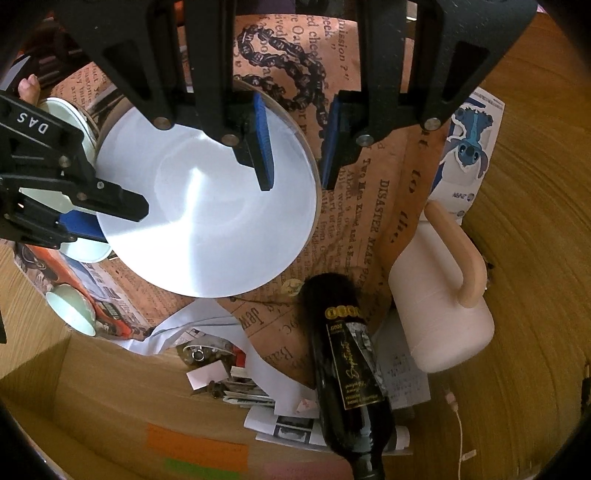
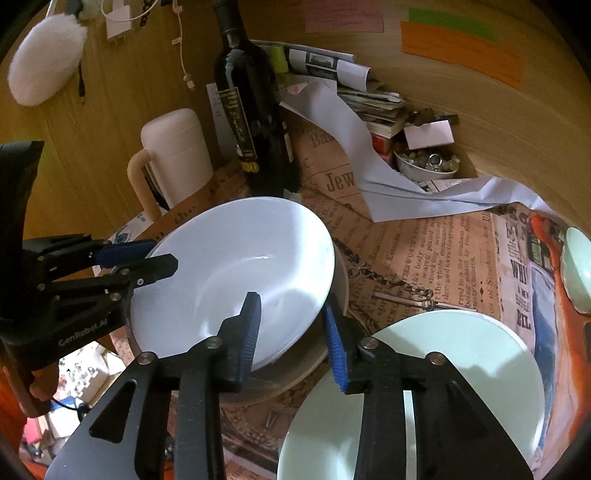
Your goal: Organize plates and bowls
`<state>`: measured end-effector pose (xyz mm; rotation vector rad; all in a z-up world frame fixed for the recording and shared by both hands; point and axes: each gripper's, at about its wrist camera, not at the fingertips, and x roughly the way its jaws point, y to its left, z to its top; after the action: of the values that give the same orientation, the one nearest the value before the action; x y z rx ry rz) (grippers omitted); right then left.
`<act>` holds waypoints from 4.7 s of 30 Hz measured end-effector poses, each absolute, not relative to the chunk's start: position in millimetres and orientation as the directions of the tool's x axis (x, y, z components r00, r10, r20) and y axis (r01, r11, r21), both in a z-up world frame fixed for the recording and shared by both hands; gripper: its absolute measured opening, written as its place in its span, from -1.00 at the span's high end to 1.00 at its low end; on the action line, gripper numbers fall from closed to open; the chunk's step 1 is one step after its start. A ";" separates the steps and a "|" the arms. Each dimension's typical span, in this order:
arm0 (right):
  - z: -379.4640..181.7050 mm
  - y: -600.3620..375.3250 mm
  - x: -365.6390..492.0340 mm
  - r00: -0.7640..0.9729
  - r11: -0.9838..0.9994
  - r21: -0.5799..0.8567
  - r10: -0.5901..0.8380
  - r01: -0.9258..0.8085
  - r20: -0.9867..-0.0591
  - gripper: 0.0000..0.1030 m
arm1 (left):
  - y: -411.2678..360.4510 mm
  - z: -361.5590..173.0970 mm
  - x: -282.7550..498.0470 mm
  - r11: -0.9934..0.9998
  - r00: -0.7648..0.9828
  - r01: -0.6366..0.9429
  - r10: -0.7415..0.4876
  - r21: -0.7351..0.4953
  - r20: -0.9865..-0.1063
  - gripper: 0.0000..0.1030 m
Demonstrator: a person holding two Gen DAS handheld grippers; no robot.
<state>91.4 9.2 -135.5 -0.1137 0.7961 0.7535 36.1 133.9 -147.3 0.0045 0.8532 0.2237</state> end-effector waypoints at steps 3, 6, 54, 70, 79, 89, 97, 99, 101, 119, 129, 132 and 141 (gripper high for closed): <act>-133.4 6.0 91.5 0.457 0.735 0.188 0.578 -0.652 -0.676 0.33 | 133.7 -143.2 35.8 0.976 0.638 -0.196 0.197 0.091 -0.744 0.49; -126.7 -3.9 89.4 0.495 0.748 0.186 0.581 -0.637 -0.646 0.05 | 129.8 -134.3 33.8 0.981 0.653 -0.175 0.180 0.085 -0.735 0.34; -160.0 -306.1 259.5 0.675 0.973 0.226 0.138 0.044 -0.725 -0.16 | -75.0 -103.1 256.4 0.973 0.632 0.219 -0.083 0.074 -0.770 -0.79; -189.4 -305.5 269.3 0.601 0.966 0.258 0.202 0.007 -0.774 0.52 | -85.7 -136.6 313.9 0.974 0.538 0.220 -0.077 0.051 -0.840 -0.79; -180.2 -269.1 245.9 0.532 0.934 0.304 0.357 -0.187 -0.768 0.54 | -89.5 -152.5 328.2 0.977 0.501 0.206 -0.051 0.061 -0.864 -0.79; -183.0 -272.5 244.1 0.534 0.933 0.325 0.355 -0.152 -0.768 0.49 | -84.7 -173.1 340.4 0.980 0.437 0.194 -0.054 0.036 -0.898 -0.35; -184.9 -266.9 251.8 0.548 0.930 0.332 0.362 -0.159 -0.754 0.63 | -92.7 -188.8 344.3 0.968 0.361 0.248 -0.125 -0.034 -0.924 0.46; -182.3 -263.4 250.7 0.559 0.935 0.314 0.349 -0.161 -0.752 0.64 | -96.2 -188.0 343.0 0.962 0.357 0.269 -0.137 -0.039 -0.924 0.66; -180.7 -261.8 250.9 0.564 0.939 0.305 0.339 -0.158 -0.753 0.65 | -101.2 -188.8 341.1 0.960 0.359 0.280 -0.124 -0.021 -0.925 0.76; -134.9 -247.0 214.8 0.645 0.927 0.314 0.369 -0.205 -0.669 0.67 | -75.2 -146.3 290.6 0.966 0.483 0.259 -0.135 -0.006 -0.865 0.75; -102.9 -225.1 181.4 0.702 0.926 0.286 0.374 -0.247 -0.606 0.67 | -58.7 -118.4 248.1 0.971 0.558 0.236 -0.164 -0.035 -0.813 0.75; -98.5 -220.1 173.9 0.709 0.924 0.283 0.378 -0.256 -0.595 0.67 | -51.7 -112.1 233.6 0.971 0.577 0.235 -0.166 -0.032 -0.800 0.76; -90.0 -195.3 152.7 0.709 0.914 0.280 0.405 -0.293 -0.578 0.67 | -26.4 -105.3 192.1 0.977 0.619 0.212 -0.161 -0.034 -0.769 0.76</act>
<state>152.7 -195.3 -90.0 0.1729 0.6806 0.3897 192.1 -26.4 -105.3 0.0624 0.8776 -0.2146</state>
